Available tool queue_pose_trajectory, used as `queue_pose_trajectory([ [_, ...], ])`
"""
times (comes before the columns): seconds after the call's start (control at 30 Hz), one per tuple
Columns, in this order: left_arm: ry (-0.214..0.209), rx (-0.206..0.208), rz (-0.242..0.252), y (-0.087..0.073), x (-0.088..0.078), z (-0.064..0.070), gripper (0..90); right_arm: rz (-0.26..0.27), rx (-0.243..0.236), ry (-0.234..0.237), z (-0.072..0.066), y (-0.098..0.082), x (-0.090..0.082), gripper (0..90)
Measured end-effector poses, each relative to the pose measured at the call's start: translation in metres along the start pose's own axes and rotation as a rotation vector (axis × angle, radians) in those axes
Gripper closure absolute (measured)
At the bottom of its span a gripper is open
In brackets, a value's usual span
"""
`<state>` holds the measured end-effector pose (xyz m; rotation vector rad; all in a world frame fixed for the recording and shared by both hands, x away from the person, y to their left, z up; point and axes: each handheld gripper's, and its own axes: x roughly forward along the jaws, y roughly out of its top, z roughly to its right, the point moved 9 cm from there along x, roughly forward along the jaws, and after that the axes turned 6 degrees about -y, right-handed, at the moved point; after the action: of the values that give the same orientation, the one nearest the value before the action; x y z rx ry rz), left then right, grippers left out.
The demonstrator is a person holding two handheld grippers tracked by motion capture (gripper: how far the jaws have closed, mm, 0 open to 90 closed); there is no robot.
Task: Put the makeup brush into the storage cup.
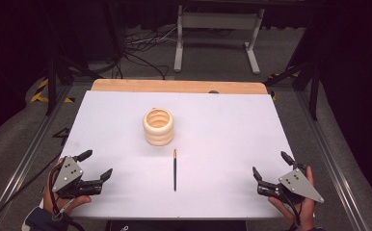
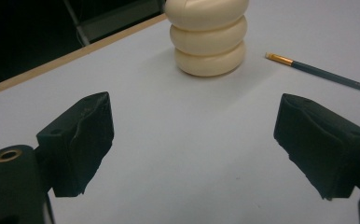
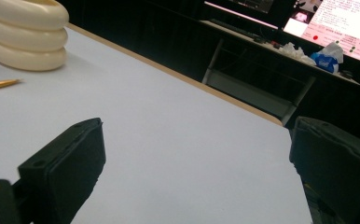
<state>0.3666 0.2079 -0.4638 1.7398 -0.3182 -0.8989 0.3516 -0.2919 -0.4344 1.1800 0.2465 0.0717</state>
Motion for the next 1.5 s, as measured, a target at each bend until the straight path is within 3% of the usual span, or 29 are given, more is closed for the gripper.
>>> queue_pose_trajectory([
  [0.3,-0.067,-0.035,-0.02,0.01,0.01,0.011,13.6,-0.031,-0.007,-0.013,0.002,-0.006,0.004,5.1],
  [0.5,-0.177,-0.107,-0.08,0.014,0.026,0.024,12.3,-0.064,-0.022,-0.016,0.0,-0.012,0.008,5.5],
  [0.67,-0.19,-0.138,-0.179,0.026,0.045,0.037,14.4,-0.076,-0.035,-0.016,-0.002,-0.013,0.011,5.8],
  [0.77,-0.155,-0.134,-0.215,0.04,0.057,0.046,19.1,-0.085,-0.047,-0.011,-0.004,-0.015,0.013,5.8],
  [0.83,-0.182,-0.176,-0.236,0.051,0.068,0.057,20.2,-0.091,-0.059,-0.009,-0.005,-0.016,0.012,6.0],
  [0.87,-0.198,-0.195,-0.257,0.055,0.074,0.062,22.3,-0.094,-0.062,-0.009,-0.005,-0.017,0.012,6.0],
  [1.0,-0.215,-0.191,-0.341,0.067,0.099,0.08,25.5,-0.103,-0.064,-0.009,-0.005,-0.018,0.012,6.2],
  [1.1,-0.254,-0.24,-0.413,0.07,0.118,0.089,29.6,-0.113,-0.067,-0.008,-0.005,-0.021,0.011,6.3],
  [1.23,-0.273,-0.32,-0.517,0.068,0.142,0.093,36.5,-0.118,-0.069,-0.009,-0.004,-0.022,0.011,6.5],
  [1.3,-0.336,-0.344,-0.581,0.065,0.151,0.099,42.3,-0.121,-0.07,-0.008,-0.004,-0.022,0.011,6.5],
  [1.33,-0.346,-0.352,-0.598,0.065,0.156,0.099,43.0,-0.122,-0.073,-0.008,-0.004,-0.023,0.011,6.6],
  [1.4,-0.347,-0.341,-0.657,0.063,0.164,0.1,48.4,-0.125,-0.077,-0.006,-0.004,-0.023,0.012,6.7],
  [1.43,-0.343,-0.358,-0.682,0.062,0.167,0.101,48.1,-0.125,-0.079,-0.004,-0.005,-0.024,0.012,6.7],
  [1.5,-0.316,-0.355,-0.732,0.06,0.173,0.1,49.3,-0.128,-0.086,0.0,-0.006,-0.024,0.012,6.8],
])
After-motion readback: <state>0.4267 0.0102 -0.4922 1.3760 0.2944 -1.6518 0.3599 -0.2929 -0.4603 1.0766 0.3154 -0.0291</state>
